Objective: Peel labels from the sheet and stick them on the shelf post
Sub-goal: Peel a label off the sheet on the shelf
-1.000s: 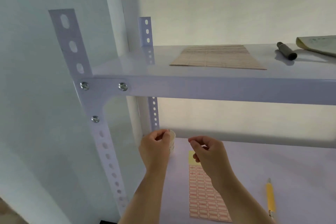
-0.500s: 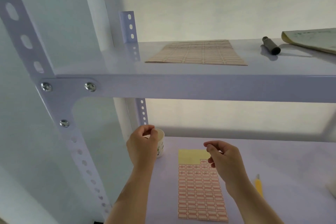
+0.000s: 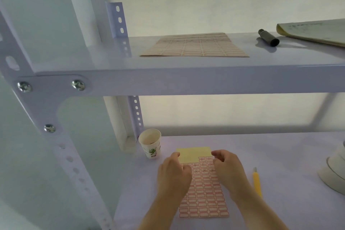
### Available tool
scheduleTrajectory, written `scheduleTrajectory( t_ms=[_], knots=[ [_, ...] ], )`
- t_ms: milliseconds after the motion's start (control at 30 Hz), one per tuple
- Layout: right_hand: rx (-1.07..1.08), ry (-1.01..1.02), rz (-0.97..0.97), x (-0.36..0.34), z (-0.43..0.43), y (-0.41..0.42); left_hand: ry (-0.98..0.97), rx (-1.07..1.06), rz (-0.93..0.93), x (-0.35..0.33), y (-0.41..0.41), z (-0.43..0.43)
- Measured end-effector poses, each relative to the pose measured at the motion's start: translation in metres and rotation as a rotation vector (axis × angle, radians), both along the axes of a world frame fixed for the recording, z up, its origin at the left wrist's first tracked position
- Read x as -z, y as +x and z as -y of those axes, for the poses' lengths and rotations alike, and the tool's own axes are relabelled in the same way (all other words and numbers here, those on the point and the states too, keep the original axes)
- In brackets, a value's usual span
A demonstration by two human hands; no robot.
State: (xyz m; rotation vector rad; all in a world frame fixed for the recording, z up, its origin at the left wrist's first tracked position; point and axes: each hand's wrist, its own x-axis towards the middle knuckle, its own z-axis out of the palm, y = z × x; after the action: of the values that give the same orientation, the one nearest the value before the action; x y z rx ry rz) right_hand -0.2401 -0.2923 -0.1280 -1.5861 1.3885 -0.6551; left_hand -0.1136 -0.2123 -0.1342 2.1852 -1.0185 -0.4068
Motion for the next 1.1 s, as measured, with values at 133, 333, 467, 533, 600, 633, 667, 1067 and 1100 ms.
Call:
scheduleTrajectory(
  t_ms=[133, 333, 467, 533, 600, 633, 667, 1067, 1100],
  knots=[
    [0.054, 0.035, 0.045, -0.001, 0.0, 0.0, 0.01, 0.027, -0.083, -0.005, -0.005, 0.009],
    [0.076, 0.02, 0.067, -0.003, -0.001, -0.001, -0.052, 0.012, -0.301, -0.011, -0.003, 0.013],
    [0.052, 0.028, 0.096, -0.002, -0.004, -0.001, -0.118, -0.009, -0.431, -0.009, -0.002, 0.012],
    [0.04, 0.035, 0.113, -0.002, -0.005, -0.002, -0.146, -0.02, -0.493, -0.006, -0.002, 0.012],
    [0.028, 0.039, 0.138, -0.002, -0.007, -0.004, -0.18, -0.03, -0.523, -0.004, -0.002, 0.012],
    [0.021, 0.041, 0.156, -0.003, -0.009, -0.005, -0.203, -0.03, -0.528, -0.003, -0.002, 0.012],
    [0.013, 0.045, 0.173, -0.003, -0.01, -0.005, -0.229, -0.029, -0.531, -0.003, -0.002, 0.012],
    [0.076, 0.033, 0.484, -0.021, -0.012, -0.009, -0.447, 0.069, -0.831, -0.02, 0.014, -0.004],
    [0.062, 0.036, 0.509, -0.025, -0.012, -0.01, -0.453, 0.086, -0.872, -0.021, 0.016, -0.005]
  ],
)
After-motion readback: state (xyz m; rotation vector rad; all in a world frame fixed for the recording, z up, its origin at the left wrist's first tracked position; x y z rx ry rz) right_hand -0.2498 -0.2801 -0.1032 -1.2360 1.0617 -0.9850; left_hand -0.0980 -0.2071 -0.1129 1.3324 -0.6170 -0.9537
